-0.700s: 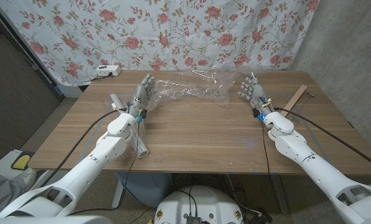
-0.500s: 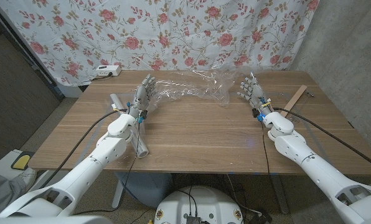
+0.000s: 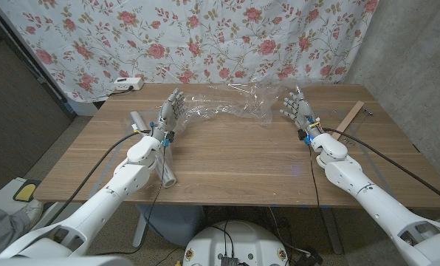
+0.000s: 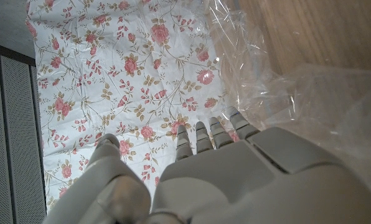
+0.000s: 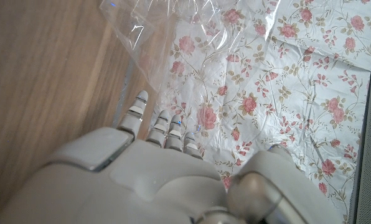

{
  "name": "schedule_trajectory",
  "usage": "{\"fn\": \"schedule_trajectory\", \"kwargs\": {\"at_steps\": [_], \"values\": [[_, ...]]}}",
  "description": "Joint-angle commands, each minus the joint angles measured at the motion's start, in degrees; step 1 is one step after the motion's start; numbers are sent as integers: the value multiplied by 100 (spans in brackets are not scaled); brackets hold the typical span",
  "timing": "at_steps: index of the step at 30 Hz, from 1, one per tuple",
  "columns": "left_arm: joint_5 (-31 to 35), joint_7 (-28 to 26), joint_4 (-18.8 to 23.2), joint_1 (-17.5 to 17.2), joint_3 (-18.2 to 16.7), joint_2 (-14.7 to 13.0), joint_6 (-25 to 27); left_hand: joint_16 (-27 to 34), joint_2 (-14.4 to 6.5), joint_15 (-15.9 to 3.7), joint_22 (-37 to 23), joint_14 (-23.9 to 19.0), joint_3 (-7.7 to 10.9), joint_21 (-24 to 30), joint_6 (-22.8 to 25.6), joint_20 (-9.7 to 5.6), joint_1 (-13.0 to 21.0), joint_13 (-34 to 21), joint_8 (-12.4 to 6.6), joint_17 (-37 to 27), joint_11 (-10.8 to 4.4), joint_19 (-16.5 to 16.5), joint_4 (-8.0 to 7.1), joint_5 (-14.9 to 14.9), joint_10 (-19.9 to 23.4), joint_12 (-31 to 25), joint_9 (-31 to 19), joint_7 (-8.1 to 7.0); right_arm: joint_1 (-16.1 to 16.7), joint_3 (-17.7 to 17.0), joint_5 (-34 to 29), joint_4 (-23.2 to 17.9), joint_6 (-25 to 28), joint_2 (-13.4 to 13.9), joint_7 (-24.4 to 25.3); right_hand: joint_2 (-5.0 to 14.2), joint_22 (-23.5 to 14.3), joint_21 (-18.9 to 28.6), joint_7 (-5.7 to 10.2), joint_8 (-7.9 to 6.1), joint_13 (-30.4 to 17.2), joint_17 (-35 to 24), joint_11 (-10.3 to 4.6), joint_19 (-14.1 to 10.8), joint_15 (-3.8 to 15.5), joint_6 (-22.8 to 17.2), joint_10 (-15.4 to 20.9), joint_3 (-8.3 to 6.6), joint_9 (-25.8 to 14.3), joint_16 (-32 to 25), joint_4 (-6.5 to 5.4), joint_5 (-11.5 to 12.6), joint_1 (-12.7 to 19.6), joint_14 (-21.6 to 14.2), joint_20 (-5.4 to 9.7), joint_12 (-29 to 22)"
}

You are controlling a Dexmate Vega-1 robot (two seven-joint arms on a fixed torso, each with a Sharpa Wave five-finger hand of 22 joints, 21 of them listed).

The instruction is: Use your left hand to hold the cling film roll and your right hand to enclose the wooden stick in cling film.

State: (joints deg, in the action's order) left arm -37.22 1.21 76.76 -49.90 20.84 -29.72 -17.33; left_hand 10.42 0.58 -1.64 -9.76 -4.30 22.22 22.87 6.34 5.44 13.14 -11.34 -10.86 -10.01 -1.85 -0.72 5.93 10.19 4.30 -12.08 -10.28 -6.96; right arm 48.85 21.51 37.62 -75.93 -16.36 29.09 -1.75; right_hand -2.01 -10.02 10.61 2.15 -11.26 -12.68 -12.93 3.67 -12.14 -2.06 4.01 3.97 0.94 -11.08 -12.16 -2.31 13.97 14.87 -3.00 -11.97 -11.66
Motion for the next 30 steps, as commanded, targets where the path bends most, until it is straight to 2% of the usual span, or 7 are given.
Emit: {"fn": "schedule_trajectory", "kwargs": {"at_steps": [1, 10, 13, 20, 23, 27, 30], "values": [[76, 3, 151, -76, -29, -116, -72, 37, -26, 10, -9, -56, 48, -12, 15, 29, 58, -20, -16, -22, -8, -33, 15, 24, 67, -31, -24, -52, 164, -51, -159, -379, 64, 161, 273, 17, -10, 35, -4, -40, -7, -14, -18, -20, -40, 37, 55, 13, -28, -20, -9, 18, 45, -25, -21, -29], [139, -316, 664, -468, -103, -263, -3, 37, -30, 8, -9, -55, 49, -32, 17, 28, 58, -20, -14, -22, -4, -41, 22, 23, 70, -32, -24, -51, 108, 39, -434, -485, 132, 333, 290, 29, -9, 26, 5, -40, -6, -8, -30, 14, -44, 38, 61, 12, -28, -9, 4, 13, 70, 11, -24, -33], [130, -445, 774, -664, -110, -155, -153, 37, -31, 11, -9, -54, 49, -39, 13, 28, 57, -20, -11, -22, -4, -43, 24, 22, 72, -32, -24, -47, 97, 44, -433, -457, 126, 351, 237, 36, -11, 54, 0, -42, -5, -5, -17, -47, -23, 35, 67, 9, -28, -17, 16, 10, 94, -4, 27, -36], [261, -584, 708, -709, -76, -36, -317, 37, -33, 15, -10, -52, 48, -56, 11, 21, 55, -20, -9, -23, -13, -50, 29, 21, 81, -36, -24, -48, 30, 161, -725, -480, 224, 526, 219, 47, -17, 94, -16, -55, -4, 0, -3, -159, -33, 4, 111, 4, -27, -28, 50, 0, 155, -19, 62, -54], [262, -404, 614, -631, -50, -18, -454, 35, -33, 19, -10, -47, 48, -64, 11, 21, 53, -20, -8, -23, -11, -56, 31, 20, 88, -38, -24, -46, 31, 230, -991, -681, 406, 671, 387, 39, -39, 246, -65, -53, -2, -6, 21, -588, 4, 3, 114, 22, -27, -100, 86, -29, 204, -188, 342, -53], [303, -172, 528, -539, -17, 76, -830, 38, -39, 1, -11, -54, 50, -78, 76, 16, 53, -20, -31, -23, -4, -88, 39, 20, 131, -54, -24, -54, 106, 200, -1016, -875, 505, 692, 547, 53, -42, 241, -89, -48, -1, -6, 26, -590, 5, 18, 130, 13, -27, -106, 99, -30, 233, -204, 334, -59], [615, -432, 770, -603, 11, -85, -649, 44, -53, -29, -11, -69, 58, -87, 93, 1, 63, -20, -34, -21, -12, -111, 46, 21, 175, -70, -24, -54, 191, 161, -1093, -1003, 448, 695, 708, 62, -44, 235, -90, -47, -1, -6, 27, -582, -5, 21, 135, 6, -27, -105, 110, -30, 254, -203, 327, -60]]}}
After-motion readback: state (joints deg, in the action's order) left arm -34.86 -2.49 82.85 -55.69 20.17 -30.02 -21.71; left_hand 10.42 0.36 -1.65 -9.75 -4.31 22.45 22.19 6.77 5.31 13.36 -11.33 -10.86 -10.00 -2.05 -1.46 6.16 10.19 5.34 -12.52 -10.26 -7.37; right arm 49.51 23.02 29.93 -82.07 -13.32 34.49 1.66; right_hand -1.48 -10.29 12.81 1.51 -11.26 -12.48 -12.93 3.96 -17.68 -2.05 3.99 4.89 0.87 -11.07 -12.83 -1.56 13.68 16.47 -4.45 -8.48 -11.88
